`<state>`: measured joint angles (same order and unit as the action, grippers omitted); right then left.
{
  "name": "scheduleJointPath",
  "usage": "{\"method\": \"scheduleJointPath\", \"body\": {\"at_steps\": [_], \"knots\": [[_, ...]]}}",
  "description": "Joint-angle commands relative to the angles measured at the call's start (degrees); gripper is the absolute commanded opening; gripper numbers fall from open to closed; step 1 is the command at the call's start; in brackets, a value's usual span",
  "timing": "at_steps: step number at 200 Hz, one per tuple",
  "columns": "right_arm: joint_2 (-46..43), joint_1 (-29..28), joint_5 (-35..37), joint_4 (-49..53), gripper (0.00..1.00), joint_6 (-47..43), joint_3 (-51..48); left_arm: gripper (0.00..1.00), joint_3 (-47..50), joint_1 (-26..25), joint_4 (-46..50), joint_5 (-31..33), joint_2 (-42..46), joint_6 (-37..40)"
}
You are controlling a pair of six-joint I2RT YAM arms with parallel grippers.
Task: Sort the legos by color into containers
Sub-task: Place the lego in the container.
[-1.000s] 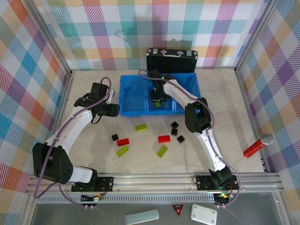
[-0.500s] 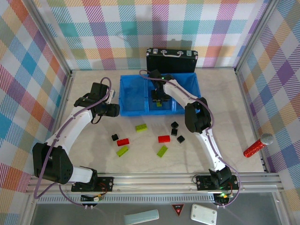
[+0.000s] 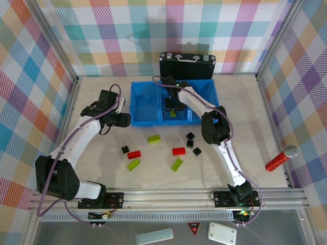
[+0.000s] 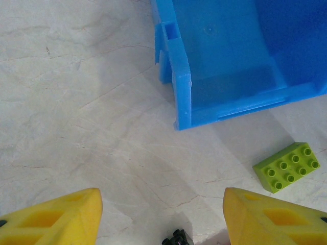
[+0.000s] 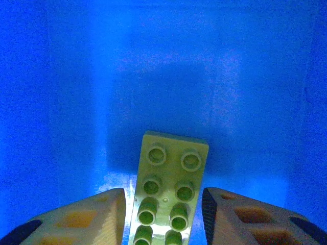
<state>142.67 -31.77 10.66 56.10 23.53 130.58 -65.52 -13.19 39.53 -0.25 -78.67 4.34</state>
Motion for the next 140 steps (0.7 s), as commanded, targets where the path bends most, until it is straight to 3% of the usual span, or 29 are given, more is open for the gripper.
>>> {"method": "scheduleJointPath", "body": {"at_steps": [1,94,140], "knots": [[-4.5,0.4,-0.8,2.4,0.45,0.4,0.7,0.64,-0.8,0.8,1.3,-1.0,1.4,0.3],[-11.5,-0.3,-1.3,6.9,0.45,-0.8,1.2,0.64,-0.7,0.8,1.3,-1.2,1.5,0.1],[-18.3,-0.8,-0.6,6.5,0.45,-0.8,-5.1,0.64,-0.6,0.8,1.3,-1.0,1.7,0.1]]}}
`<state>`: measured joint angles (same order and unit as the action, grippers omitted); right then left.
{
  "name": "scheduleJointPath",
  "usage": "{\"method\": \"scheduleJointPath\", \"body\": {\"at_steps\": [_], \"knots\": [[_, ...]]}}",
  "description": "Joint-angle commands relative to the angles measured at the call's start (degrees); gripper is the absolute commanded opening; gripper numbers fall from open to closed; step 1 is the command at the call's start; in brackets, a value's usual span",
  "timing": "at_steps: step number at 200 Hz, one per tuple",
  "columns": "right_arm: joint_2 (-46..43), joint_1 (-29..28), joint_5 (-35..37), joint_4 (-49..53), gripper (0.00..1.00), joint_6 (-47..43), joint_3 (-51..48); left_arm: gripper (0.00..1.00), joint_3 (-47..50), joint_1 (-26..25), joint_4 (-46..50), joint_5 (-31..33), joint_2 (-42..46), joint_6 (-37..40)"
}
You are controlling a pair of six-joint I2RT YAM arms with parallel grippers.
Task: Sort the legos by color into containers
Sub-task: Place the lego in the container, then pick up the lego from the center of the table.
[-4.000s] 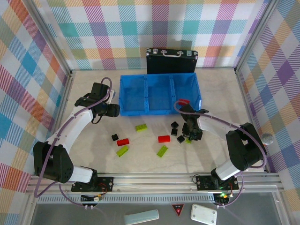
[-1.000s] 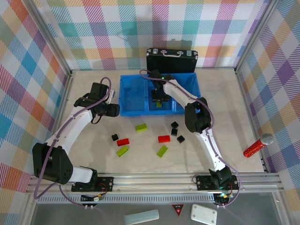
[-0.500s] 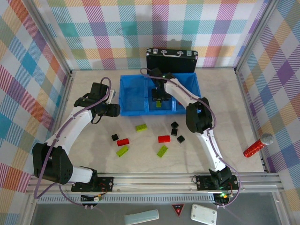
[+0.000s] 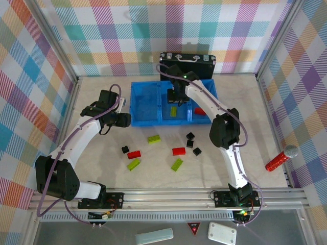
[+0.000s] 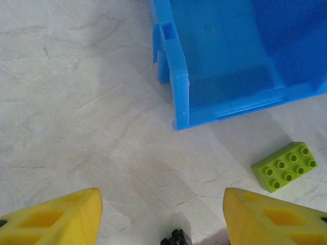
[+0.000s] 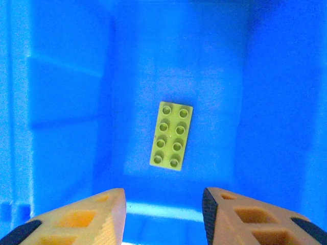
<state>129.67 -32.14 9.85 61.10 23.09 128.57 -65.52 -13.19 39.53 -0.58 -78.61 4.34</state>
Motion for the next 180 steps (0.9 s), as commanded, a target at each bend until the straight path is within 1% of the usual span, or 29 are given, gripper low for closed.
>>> {"method": "scheduleJointPath", "body": {"at_steps": [1,35,120,180], "knots": [[-5.5,-0.5,0.2,1.5,0.45,-0.3,-3.3,0.64,-0.7,0.8,1.3,-0.7,1.6,0.1],[-12.2,-0.5,0.8,-0.1,0.45,0.0,-10.6,0.64,-0.7,0.8,1.3,-0.7,1.7,0.2],[-29.8,-0.7,1.6,-5.3,0.46,3.2,-34.5,0.64,-0.8,0.8,1.3,-0.4,1.4,0.2],[-35.7,-1.2,1.1,-9.0,0.46,6.6,-47.0,0.64,-0.8,0.8,1.3,-0.4,1.0,0.2]]}}
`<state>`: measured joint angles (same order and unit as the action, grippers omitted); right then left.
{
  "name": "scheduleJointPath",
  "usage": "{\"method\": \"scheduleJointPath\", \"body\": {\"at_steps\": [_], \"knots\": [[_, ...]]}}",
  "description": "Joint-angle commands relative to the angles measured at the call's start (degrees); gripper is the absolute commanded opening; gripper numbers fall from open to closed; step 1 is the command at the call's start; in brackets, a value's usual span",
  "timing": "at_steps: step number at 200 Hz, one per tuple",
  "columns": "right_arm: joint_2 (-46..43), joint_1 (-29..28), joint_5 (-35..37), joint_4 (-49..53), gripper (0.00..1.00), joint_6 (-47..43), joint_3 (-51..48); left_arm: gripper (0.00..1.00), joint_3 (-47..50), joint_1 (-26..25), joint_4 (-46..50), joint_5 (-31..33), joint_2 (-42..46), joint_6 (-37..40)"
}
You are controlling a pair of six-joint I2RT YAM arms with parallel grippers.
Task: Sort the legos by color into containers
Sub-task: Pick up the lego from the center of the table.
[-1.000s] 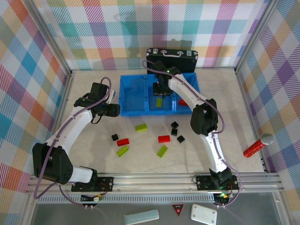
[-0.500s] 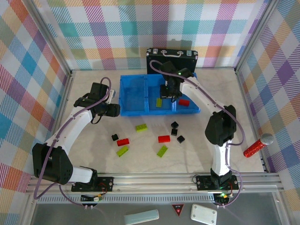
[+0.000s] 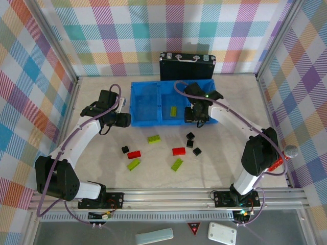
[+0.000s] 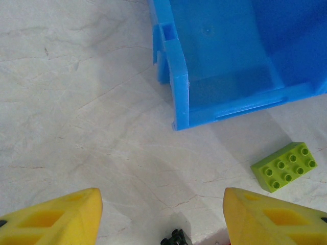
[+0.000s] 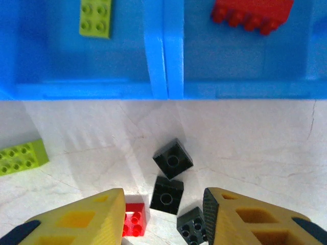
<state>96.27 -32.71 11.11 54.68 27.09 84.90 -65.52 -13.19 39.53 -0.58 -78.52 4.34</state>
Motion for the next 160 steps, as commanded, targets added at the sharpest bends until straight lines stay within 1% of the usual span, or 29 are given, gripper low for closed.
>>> {"method": "scheduleJointPath", "body": {"at_steps": [1,17,32,67,83,104,125,160], "knots": [[-2.4,-0.6,-0.1,-2.7,0.46,2.7,-3.5,0.64,-0.8,0.8,1.3,-0.4,0.9,0.2],[-3.5,-1.4,0.0,-5.4,0.47,2.4,-7.0,0.64,-0.8,0.8,1.4,-0.4,0.8,0.3],[-4.4,-2.0,0.1,-8.4,0.49,0.0,-10.1,0.64,-0.8,0.8,1.4,-0.4,0.8,0.2],[-7.0,-2.1,-3.1,-16.0,0.54,-9.5,-17.6,0.64,-0.8,0.8,1.4,-0.4,0.6,0.3],[-7.7,-2.1,-2.9,-18.7,0.55,-13.2,-20.5,0.64,-0.9,0.8,1.4,-0.6,0.4,0.3],[-6.6,-2.1,-1.5,-20.2,0.55,-16.7,-22.1,0.64,-0.8,0.8,1.4,-0.3,0.3,0.3],[-4.9,-2.0,-1.9,-21.6,0.55,-19.6,-22.9,0.64,-0.8,0.8,1.5,-0.2,0.1,0.2],[-2.0,-1.5,-3.3,-24.2,0.57,-21.2,-23.2,0.64,-0.8,0.8,1.5,-0.1,-0.3,0.3]]}}
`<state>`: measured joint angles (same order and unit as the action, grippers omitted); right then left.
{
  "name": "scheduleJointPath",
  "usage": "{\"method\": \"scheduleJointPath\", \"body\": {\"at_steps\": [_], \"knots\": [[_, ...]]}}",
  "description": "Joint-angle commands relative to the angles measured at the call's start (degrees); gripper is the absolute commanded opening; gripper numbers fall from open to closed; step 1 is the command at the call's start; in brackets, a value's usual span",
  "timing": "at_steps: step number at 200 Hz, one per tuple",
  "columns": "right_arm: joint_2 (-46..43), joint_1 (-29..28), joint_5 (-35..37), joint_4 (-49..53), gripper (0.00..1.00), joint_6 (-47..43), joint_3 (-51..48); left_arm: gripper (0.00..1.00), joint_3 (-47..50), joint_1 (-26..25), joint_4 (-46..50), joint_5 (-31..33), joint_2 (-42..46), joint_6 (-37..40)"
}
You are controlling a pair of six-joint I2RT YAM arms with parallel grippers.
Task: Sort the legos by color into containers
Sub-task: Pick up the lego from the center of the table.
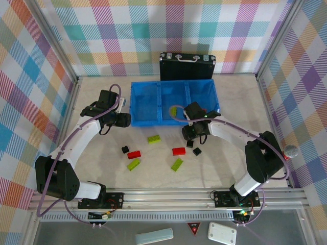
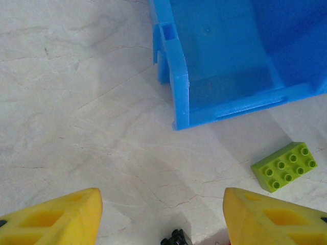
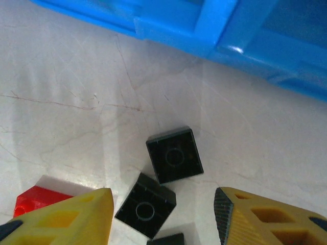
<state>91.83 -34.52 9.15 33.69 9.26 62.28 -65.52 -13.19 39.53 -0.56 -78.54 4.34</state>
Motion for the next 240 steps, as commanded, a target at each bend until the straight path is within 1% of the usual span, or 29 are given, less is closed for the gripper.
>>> {"method": "scheduleJointPath", "body": {"at_steps": [1,87,123,240], "knots": [[2.5,0.3,-1.4,-3.1,0.57,-3.3,-0.6,0.64,-0.8,0.8,1.5,-0.1,-0.3,0.3],[10.0,1.7,-1.4,-3.4,0.58,-3.1,1.9,0.64,-0.9,0.8,1.5,0.1,-0.5,0.3],[11.3,1.7,-1.5,-3.5,0.53,-3.1,2.0,0.64,-0.9,0.8,1.5,0.1,-0.6,0.2],[10.1,1.7,-1.5,-2.1,0.40,-2.9,3.3,0.64,-1.0,0.8,1.6,0.2,-0.6,0.3]]}}
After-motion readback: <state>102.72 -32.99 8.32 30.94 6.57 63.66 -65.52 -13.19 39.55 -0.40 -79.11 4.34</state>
